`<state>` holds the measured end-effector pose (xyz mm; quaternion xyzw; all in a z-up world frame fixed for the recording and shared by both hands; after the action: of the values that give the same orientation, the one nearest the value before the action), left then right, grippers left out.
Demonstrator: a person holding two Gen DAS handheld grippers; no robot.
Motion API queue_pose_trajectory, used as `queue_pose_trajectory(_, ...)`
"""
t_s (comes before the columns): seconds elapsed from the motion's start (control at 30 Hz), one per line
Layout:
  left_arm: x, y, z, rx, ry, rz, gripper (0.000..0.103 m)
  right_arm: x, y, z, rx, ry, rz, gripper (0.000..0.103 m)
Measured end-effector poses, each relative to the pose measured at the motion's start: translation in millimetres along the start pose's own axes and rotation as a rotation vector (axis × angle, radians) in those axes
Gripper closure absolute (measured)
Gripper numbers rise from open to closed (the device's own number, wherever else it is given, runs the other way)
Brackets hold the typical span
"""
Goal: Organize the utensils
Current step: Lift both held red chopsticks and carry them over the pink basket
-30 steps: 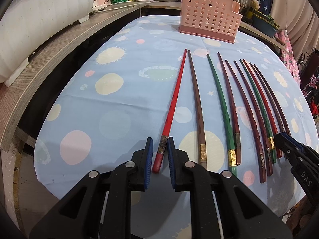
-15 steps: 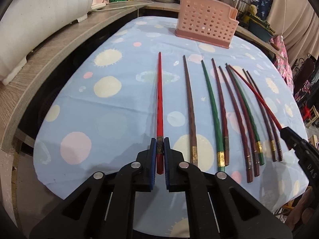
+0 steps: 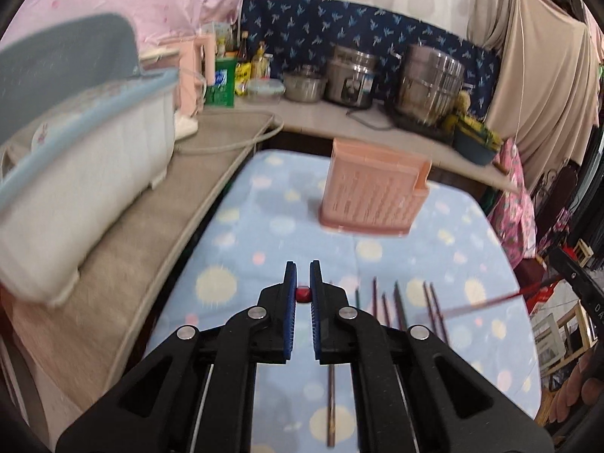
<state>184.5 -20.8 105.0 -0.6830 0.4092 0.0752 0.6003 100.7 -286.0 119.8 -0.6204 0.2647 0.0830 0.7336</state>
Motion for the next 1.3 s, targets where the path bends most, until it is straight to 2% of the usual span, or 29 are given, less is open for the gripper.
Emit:
queue_pose_trajectory(0.2, -1, -79, -19, 0.036, 0.008, -0.083, 0.096, 15, -66, 3, 0.003, -0.008, -0.062, 0.096)
queue_pose_trajectory(0.47, -5, -179, -50, 0.057, 0.026, -0.254, 0.096, 42, -152, 17, 0.037, -0.027, -0.170, 0.096)
queue_pose_trajectory(0.57, 4, -212, -56, 0.042, 0.036, -0.311, 0.096, 61, -181, 20, 0.058, -0.021, -0.201, 0.096)
queue_pose_trajectory(0.7, 35, -242, -58, 0.021, 0.044, -0.327, 0.096, 91, -210, 21, 0.078, -0.011, -0.208, 0.096)
queue_pose_trajectory(0.8, 63, -252, -56, 0.014, 0.040, -0.310, 0.096, 114, -222, 22, 0.076, -0.003, -0.203, 0.096)
queue_pose_trajectory(0.93, 94, -250, -50, 0.013, 0.024, -0.282, 0.096, 144, -226, 20, 0.067, 0.006, -0.197, 0.096)
queue_pose_trajectory(1.17, 133, -221, -31, 0.007, 0.004, -0.209, 0.096, 200, -183, 11, 0.059, 0.017, -0.096, 0.096)
queue_pose_trajectory(1.3, 148, -206, -20, -0.010, 0.003, -0.165, 0.096, 216, -162, 3, 0.054, 0.025, -0.045, 0.096)
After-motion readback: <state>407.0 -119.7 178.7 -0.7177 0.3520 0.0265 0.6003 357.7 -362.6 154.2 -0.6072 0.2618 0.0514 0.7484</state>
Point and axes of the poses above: each gripper's, at about its wrist camera, not at the fingertips, and x roughly the way its jaws point, z to its left, y to its underside, the point moved 5 cm from there along x, roughly the way its jaws point, and after that the axes turned 11 degrees about y, right-handed, at the moved point
